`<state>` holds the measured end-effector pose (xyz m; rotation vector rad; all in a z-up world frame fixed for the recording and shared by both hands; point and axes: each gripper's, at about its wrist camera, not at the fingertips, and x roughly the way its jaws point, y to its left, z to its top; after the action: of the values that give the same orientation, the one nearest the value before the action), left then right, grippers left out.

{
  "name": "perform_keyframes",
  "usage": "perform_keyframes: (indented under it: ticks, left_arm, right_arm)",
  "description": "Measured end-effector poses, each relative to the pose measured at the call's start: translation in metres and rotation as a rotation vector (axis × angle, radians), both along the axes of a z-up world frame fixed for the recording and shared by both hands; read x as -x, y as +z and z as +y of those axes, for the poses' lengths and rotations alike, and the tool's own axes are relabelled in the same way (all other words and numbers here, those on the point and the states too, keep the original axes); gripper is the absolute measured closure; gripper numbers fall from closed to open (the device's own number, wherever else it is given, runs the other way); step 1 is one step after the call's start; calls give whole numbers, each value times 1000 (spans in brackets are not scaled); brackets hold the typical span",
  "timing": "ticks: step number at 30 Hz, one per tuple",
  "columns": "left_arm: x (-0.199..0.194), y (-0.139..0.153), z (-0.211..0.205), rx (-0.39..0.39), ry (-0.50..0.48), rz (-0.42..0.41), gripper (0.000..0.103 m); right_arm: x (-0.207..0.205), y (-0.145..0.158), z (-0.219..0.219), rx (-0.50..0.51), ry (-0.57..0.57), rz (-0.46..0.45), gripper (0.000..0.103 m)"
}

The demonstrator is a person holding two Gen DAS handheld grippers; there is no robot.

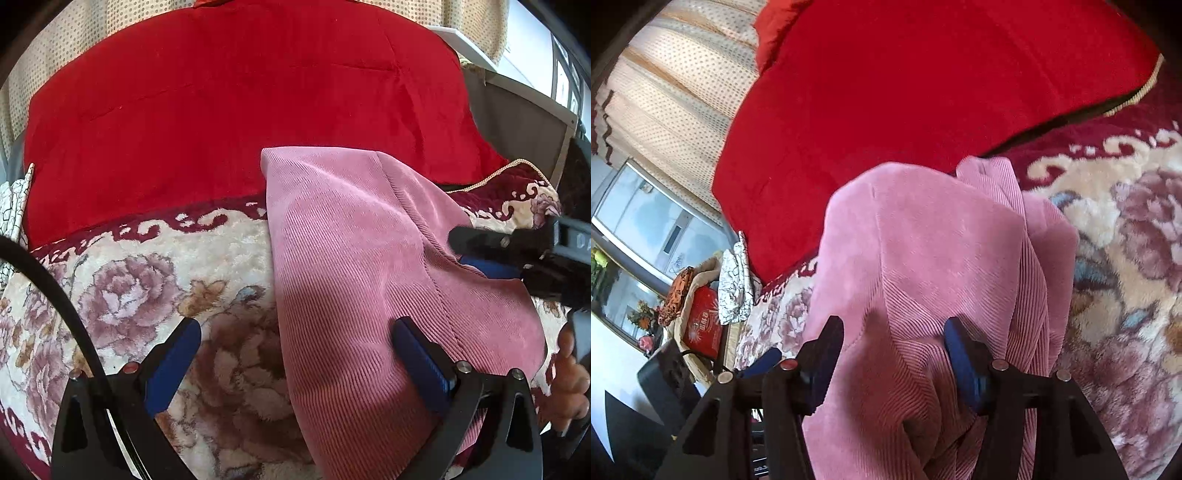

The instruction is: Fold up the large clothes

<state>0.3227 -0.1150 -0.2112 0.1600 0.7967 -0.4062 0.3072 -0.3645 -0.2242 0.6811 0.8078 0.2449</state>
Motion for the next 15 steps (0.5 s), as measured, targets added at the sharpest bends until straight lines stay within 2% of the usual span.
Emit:
perform_keyframes:
  ticks: [5,7,9,11,15]
  left_arm:
    - [2,1,-1,-11,2,-14,0]
    - [2,1,-1,-14,2,-18,0]
    - [2,1,-2,-16,1,-17,0]
    - [2,1,-3,-14,3,-20,0]
    - [2,2,-2,-13,3,-23,0]
  right_arm:
    - [11,20,4,86,-8,-86,47]
    - [6,15,11,115,6,-58,52]
    - [-4,-5,16,108,34,32,54]
    - [-5,-13,12,81,23,38,54]
    - [-1,-6,10,75,23,31,54]
